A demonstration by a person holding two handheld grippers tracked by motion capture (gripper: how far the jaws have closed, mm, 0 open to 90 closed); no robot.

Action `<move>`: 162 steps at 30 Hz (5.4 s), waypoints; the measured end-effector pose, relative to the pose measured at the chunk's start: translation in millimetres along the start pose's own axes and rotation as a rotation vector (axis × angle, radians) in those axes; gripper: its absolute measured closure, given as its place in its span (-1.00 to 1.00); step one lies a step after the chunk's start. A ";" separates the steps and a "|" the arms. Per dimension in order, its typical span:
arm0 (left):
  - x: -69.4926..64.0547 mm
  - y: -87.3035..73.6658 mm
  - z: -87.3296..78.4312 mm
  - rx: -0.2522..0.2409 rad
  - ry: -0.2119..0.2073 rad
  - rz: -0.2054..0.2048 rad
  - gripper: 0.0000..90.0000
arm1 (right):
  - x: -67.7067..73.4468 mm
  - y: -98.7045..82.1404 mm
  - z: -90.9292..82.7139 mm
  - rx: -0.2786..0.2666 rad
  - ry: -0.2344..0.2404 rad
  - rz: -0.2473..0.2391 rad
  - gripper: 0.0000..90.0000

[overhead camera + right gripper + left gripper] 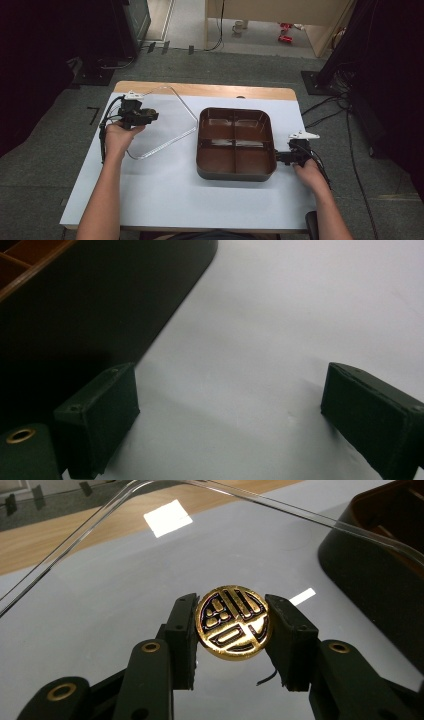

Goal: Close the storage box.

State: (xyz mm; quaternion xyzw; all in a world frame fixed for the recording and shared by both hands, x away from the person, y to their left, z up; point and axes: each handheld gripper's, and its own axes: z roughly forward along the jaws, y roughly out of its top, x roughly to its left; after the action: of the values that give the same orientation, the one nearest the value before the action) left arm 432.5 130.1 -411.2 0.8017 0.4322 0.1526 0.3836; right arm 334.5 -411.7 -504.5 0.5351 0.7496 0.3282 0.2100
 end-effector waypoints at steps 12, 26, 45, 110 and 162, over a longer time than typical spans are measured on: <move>-34.4 23.6 -11.6 -0.058 -0.081 0.058 0.33 | -0.1 0.0 0.0 0.000 0.000 -0.001 -0.83; -83.6 38.3 2.8 -0.069 -0.216 0.155 0.33 | 0.2 0.0 -0.1 0.001 0.000 0.002 -0.83; -140.0 42.8 35.5 -0.031 -0.331 0.289 0.33 | -0.1 -0.1 0.0 0.000 0.000 -0.003 -0.83; -210.3 50.7 78.7 0.065 -0.452 0.303 -0.24 | 0.3 -0.3 -0.1 -0.001 -0.001 0.000 -0.82; -132.1 -75.1 -14.4 -0.061 -0.186 0.118 -0.48 | 0.1 -0.3 -0.2 -0.002 0.000 -0.002 -0.82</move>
State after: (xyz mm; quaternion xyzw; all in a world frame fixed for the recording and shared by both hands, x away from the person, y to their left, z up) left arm 304.3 54.9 -446.3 0.8245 0.3418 0.1131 0.4366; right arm 334.2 -411.8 -504.5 0.5343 0.7497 0.3286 0.2108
